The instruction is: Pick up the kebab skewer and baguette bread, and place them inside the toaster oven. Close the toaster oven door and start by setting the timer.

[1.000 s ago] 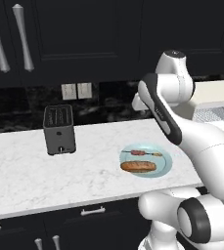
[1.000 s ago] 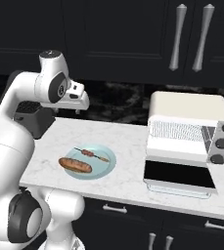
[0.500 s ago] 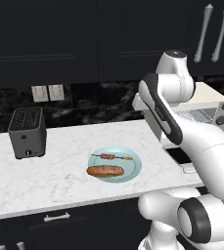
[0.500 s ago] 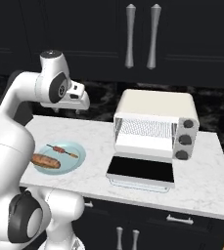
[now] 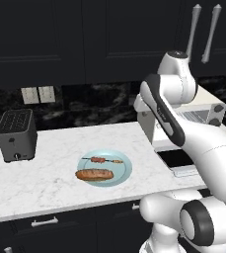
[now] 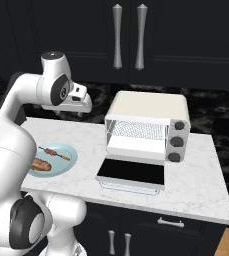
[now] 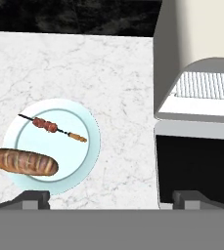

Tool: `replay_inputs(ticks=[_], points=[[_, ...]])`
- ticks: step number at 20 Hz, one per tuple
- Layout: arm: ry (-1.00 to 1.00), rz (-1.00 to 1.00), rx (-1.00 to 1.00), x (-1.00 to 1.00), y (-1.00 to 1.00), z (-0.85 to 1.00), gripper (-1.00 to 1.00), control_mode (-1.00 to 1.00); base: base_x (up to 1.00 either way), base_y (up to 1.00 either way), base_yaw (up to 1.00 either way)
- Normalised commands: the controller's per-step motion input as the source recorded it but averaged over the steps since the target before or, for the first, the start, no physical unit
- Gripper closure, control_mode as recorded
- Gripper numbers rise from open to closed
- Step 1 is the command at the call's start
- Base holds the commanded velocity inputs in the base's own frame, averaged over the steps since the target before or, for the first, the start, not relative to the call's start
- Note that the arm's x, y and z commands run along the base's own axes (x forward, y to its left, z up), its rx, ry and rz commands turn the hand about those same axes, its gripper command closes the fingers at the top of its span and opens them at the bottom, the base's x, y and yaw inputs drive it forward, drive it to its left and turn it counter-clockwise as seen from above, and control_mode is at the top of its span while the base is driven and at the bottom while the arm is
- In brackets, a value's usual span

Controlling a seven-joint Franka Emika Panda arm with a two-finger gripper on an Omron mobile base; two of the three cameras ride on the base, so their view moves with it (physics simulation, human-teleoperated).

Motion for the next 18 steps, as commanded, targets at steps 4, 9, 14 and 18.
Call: replay_inputs(ticks=[4, 9, 14, 18], points=[[0.00, 0.00, 0.00, 0.00, 0.00, 0.00, -1.00, 1.00, 0.00, 0.00, 0.00], [0.00, 0.00, 0.00, 0.00, 0.00, 0.00, -1.00, 1.00, 0.00, 0.00, 0.00], [0.00, 0.00, 0.00, 0.00, 0.00, 0.00, -1.00, -1.00, 0.00, 0.00, 0.00], [0.00, 0.00, 0.00, 0.00, 0.00, 0.00, -1.00, -1.00, 0.00, 0.00, 0.00]])
